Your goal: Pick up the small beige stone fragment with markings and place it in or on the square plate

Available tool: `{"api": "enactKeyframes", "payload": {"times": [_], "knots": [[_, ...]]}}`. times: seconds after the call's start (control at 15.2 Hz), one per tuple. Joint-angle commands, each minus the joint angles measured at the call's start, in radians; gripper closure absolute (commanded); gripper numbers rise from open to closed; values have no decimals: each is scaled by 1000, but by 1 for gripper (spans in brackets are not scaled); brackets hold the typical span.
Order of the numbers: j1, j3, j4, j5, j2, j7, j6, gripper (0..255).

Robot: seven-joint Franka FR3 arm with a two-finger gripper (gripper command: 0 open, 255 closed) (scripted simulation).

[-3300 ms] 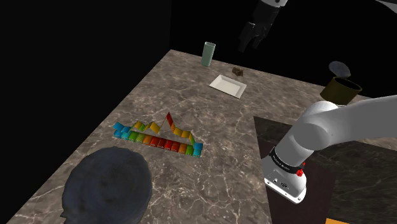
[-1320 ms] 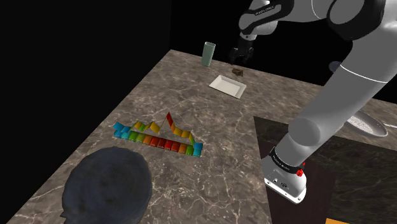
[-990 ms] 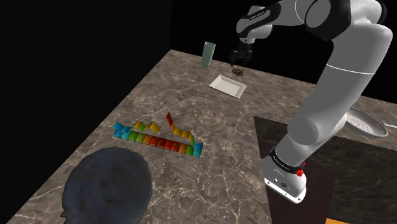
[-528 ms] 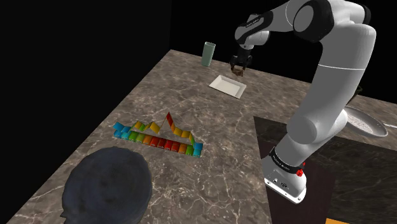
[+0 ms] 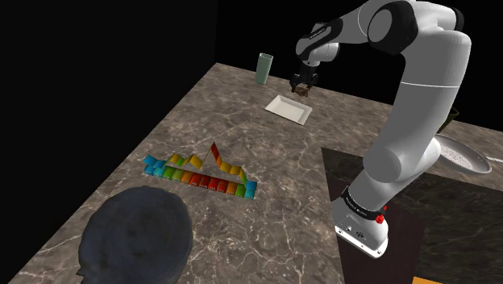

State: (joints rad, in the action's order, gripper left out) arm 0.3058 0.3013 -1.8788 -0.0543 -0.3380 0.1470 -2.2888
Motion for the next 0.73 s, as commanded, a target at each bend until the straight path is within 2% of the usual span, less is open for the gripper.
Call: {"api": "enactKeyframes", "payload": {"times": [0.0,0.07,0.13,0.66], "knots": [[0,0,0,0,0,0,0,0],[0,0,0,0,0,0,0,0],[0,0,0,0,0,0,0,255],[0,0,0,0,0,0,0,255]]}}
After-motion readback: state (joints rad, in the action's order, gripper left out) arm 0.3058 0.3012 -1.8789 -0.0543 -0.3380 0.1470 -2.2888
